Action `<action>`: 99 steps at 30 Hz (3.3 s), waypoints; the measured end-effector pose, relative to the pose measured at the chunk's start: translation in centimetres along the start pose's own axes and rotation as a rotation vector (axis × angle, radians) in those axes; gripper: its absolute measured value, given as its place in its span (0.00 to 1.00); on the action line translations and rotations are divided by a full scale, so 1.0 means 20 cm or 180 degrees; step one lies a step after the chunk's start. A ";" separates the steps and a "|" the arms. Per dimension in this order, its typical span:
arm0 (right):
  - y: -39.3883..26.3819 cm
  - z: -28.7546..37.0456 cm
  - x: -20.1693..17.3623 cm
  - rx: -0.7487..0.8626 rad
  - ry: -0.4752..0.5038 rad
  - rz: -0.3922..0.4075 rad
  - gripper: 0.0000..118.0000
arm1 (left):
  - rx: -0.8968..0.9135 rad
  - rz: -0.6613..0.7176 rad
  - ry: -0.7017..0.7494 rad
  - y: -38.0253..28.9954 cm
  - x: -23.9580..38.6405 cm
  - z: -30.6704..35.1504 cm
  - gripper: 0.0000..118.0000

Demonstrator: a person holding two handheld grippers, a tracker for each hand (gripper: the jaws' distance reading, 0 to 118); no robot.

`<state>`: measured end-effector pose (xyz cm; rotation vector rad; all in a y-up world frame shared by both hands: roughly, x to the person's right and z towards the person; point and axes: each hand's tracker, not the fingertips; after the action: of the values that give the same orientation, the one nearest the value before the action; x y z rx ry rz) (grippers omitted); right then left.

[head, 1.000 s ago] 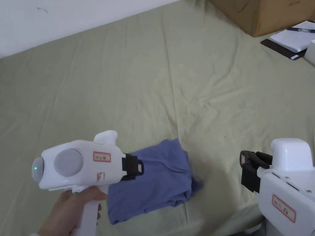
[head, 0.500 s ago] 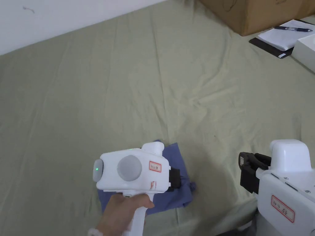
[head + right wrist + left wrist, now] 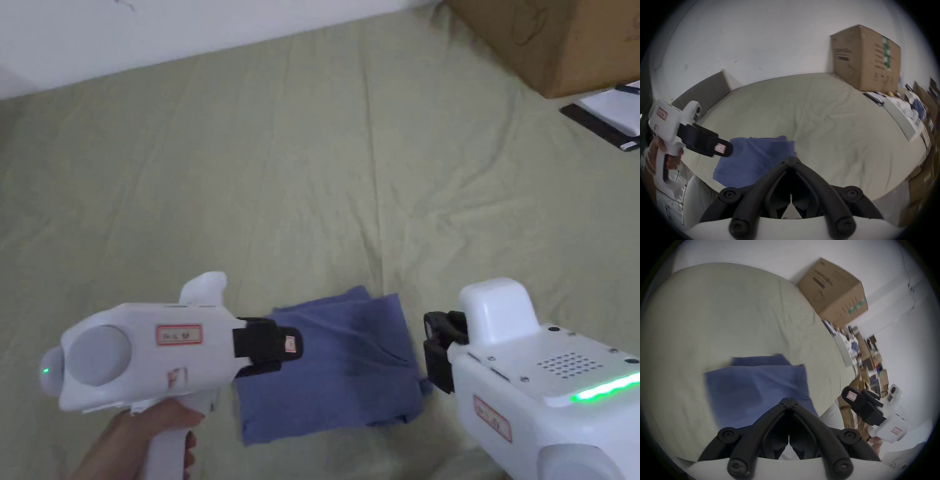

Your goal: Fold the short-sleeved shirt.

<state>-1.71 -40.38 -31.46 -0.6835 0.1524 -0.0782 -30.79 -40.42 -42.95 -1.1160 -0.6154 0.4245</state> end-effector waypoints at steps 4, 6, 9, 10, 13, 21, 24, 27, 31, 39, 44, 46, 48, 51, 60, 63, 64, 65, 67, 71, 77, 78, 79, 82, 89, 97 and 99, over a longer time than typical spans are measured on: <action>0.03 -0.20 -0.11 -0.0261 0.0167 0.0110 0.00 | 0.0123 0.0277 0.0151 -0.07 -0.24 0.19 0.06; 0.02 -0.30 -0.17 -0.0342 0.0161 0.0239 0.00 | 0.0205 0.0409 0.0116 -0.12 -0.35 0.23 0.43; -0.06 -0.47 -0.20 -0.0658 0.0179 0.0314 0.00 | 0.0177 0.0639 -0.0041 -0.17 -0.46 0.20 0.84; -0.09 -0.50 -0.21 -0.0791 0.0104 0.0346 0.00 | 0.0174 0.0718 -0.0095 -0.18 -0.49 0.18 0.84; -0.18 -0.54 -0.21 -0.0749 0.0051 0.0390 0.00 | 0.0135 0.0941 -0.0377 -0.19 -0.54 0.08 0.84; -0.13 -0.51 -0.18 -0.0778 0.0067 0.0272 0.00 | -0.0349 0.1583 -0.1622 -0.14 -0.66 -0.37 0.73; -0.13 -0.51 -0.19 -0.0779 0.0038 0.0237 0.00 | -0.0540 0.1413 -0.1216 -0.11 -0.66 -0.47 0.25; -0.11 -0.48 -0.17 -0.0731 0.0050 0.0161 0.00 | -0.0532 0.1426 -0.1392 -0.11 -0.66 -0.42 0.24; -0.02 -0.34 -0.19 -0.0319 -0.0013 -0.0121 0.00 | -0.0556 0.0961 -0.1092 -0.08 -0.57 -0.30 0.22; 0.23 0.05 -0.36 0.0701 -0.0167 0.0044 0.00 | -0.0374 0.0530 -0.0447 0.09 -0.79 0.20 0.22; 0.28 0.09 -0.40 0.0659 -0.0138 0.0022 0.00 | -0.0304 0.0424 0.0638 0.22 -1.13 0.62 0.22; 0.28 0.07 -0.42 0.0591 -0.0125 0.0032 0.00 | -0.0259 0.0492 0.0870 0.25 -1.27 0.77 0.22; 0.27 0.04 -0.46 0.0469 -0.0158 0.0153 0.00 | -0.0236 0.0470 0.1170 0.26 -1.35 0.91 0.22; 0.27 -0.01 -0.51 0.0271 -0.0103 0.0244 0.00 | -0.0328 0.0366 0.1796 0.27 -1.46 1.05 0.22; 0.29 -0.08 -0.64 0.0139 0.0153 0.0429 0.00 | -0.0289 0.0321 0.2757 0.24 -1.71 1.22 0.23; 0.28 -0.10 -0.65 0.0060 0.0221 0.0445 0.00 | -0.0108 0.0074 0.3061 0.20 -1.70 1.20 0.67; 0.27 -0.10 -0.65 0.0036 0.0232 0.0455 0.00 | 0.0006 0.0062 0.2987 0.18 -1.68 1.22 0.77; 0.26 -0.10 -0.65 0.0022 0.0235 0.0470 0.00 | 0.0162 0.0095 0.2840 0.18 -1.65 1.24 0.82; 0.26 -0.11 -0.65 -0.0017 0.0243 0.0484 0.00 | 0.0475 0.0273 0.2672 0.18 -1.61 1.30 0.82; 0.25 -0.10 -0.63 -0.0022 0.0287 0.0423 0.00 | 0.0924 0.0495 0.2287 0.20 -1.46 1.38 0.82; 0.28 -0.05 -0.61 0.0155 0.0273 0.0479 0.00 | 0.1453 0.0100 0.2254 0.19 -1.00 1.36 0.06; 0.29 -0.04 -0.60 0.0193 0.0285 0.0452 0.00 | 0.1564 0.0062 0.2256 0.18 -0.91 1.36 0.03; 0.30 -0.03 -0.59 0.0226 0.0280 0.0430 0.00 | 0.1673 -0.0001 0.2200 0.17 -0.87 1.36 0.00; 0.33 0.02 -0.56 0.0409 0.0204 0.0445 0.00 | 0.2198 -0.0307 0.2220 0.10 -0.57 1.32 0.00; 0.54 0.17 -0.50 0.1002 0.0008 0.0367 0.00 | 0.2964 -0.0723 0.2061 -0.09 -0.01 1.10 0.00; 0.70 0.36 -0.42 0.1602 -0.0222 0.0287 0.00 | 0.3354 -0.1055 0.1979 -0.15 0.41 0.93 0.00; 0.74 0.39 -0.40 0.1707 -0.0247 0.0271 0.00 | 0.3454 -0.1104 0.2018 -0.15 0.50 0.91 0.00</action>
<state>-8.09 -23.20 -33.94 -0.1441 0.0797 -0.0088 -34.87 -22.88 -32.26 -0.0555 0.0404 0.0429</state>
